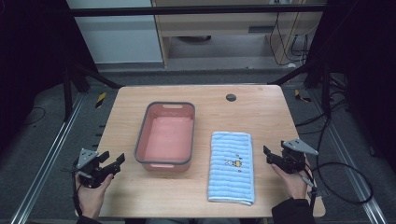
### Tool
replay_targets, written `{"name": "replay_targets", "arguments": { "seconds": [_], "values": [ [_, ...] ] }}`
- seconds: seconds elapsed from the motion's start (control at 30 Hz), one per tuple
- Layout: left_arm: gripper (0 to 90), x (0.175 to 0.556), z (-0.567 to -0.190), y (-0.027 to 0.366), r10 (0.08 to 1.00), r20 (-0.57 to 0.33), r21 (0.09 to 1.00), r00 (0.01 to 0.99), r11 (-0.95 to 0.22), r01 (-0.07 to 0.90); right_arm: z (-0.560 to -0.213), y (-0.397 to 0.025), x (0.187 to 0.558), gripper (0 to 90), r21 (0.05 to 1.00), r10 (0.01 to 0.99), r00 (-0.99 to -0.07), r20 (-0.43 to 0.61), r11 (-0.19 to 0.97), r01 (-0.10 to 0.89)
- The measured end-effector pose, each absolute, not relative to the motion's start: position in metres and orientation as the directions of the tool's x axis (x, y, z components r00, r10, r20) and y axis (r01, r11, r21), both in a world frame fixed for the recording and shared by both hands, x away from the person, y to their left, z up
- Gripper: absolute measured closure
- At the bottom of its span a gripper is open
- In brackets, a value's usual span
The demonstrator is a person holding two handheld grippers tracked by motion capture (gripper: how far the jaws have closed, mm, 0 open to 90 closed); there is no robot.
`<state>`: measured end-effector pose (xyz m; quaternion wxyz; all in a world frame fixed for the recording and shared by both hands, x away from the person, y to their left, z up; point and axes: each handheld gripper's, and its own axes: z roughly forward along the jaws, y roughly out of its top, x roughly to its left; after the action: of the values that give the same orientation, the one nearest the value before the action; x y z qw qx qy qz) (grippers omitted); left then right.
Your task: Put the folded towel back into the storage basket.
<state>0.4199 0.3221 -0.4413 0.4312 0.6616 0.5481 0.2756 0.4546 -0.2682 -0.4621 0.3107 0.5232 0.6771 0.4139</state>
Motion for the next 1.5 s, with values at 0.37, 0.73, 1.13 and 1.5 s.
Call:
{"name": "replay_targets", "arguments": {
  "seconds": [0.37, 0.73, 1.13, 1.5],
  "values": [
    [30.0, 0.414, -0.426, 0.300, 0.947, -0.091, 0.892, 0.307, -0.059, 0.449, -0.448, -0.266, 0.452, 28.4, 0.900, 0.954, -0.297, 0.037, 0.098, 0.426],
    [27.1, 0.409, -0.411, 0.281, 0.930, -0.063, 0.900, 0.362, -0.104, 0.423, -0.437, -0.257, 0.452, 31.4, 0.896, 0.931, -0.360, 0.062, 0.107, 0.432],
    [24.6, 0.411, -0.396, 0.255, 0.912, -0.067, 0.912, 0.405, -0.109, 0.396, -0.413, -0.251, 0.459, 32.1, 0.912, 0.918, -0.391, 0.063, 0.107, 0.397],
    [25.4, 0.413, -0.390, 0.212, 0.876, -0.047, 0.923, 0.479, -0.146, 0.357, -0.395, -0.250, 0.468, 32.8, 0.924, 0.919, -0.386, 0.078, 0.078, 0.374]
  ]
}}
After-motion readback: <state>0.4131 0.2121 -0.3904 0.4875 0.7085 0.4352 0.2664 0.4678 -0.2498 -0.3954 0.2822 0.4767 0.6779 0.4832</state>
